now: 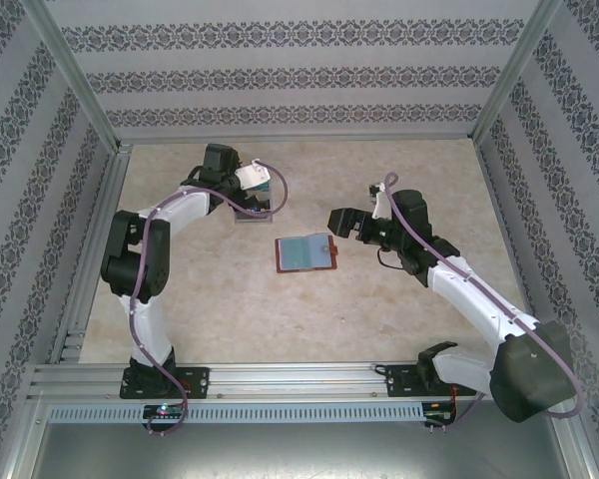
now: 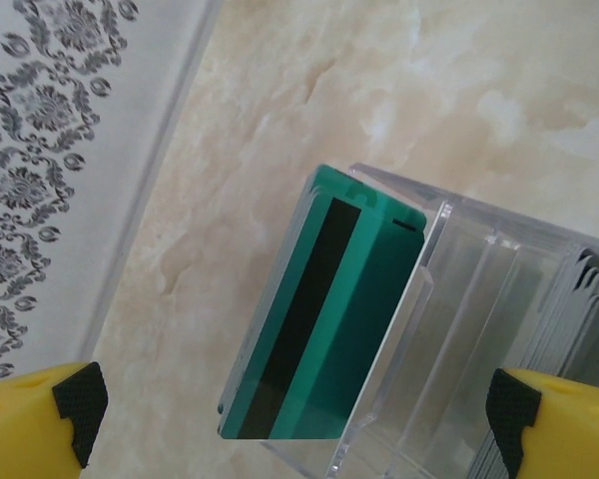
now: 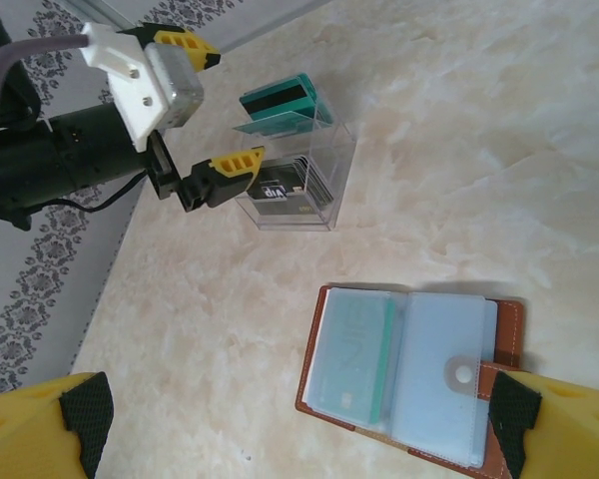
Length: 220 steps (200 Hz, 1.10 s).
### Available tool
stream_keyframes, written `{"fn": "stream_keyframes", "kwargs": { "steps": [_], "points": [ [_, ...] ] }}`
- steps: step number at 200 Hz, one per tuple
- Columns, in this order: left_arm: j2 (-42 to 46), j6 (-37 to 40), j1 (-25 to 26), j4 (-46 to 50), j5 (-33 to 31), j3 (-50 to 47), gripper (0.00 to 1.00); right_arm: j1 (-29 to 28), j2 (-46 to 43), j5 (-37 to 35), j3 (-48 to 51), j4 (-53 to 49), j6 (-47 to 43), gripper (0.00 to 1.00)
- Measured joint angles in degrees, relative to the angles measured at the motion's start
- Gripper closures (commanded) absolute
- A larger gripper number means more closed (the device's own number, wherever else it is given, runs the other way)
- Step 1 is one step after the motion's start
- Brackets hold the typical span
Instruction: Take the credit cards out of the card holder
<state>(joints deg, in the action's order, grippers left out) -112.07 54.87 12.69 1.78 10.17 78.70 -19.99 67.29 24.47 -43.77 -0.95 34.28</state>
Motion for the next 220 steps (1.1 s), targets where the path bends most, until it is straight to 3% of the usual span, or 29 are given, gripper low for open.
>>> {"fn": "stream_keyframes", "kwargs": {
  "steps": [113,220],
  "points": [
    [-4.7,-4.33,0.0,-3.96,-8.7,8.61,0.0,0.37,2.32,0.02,-0.46,-0.61,-0.09,0.02],
    [-6.64,-7.93,0.0,-3.91,-10.05,8.83,0.0,0.39,2.64,0.04,-0.76,-0.61,-0.09,0.02]
  ]
}}
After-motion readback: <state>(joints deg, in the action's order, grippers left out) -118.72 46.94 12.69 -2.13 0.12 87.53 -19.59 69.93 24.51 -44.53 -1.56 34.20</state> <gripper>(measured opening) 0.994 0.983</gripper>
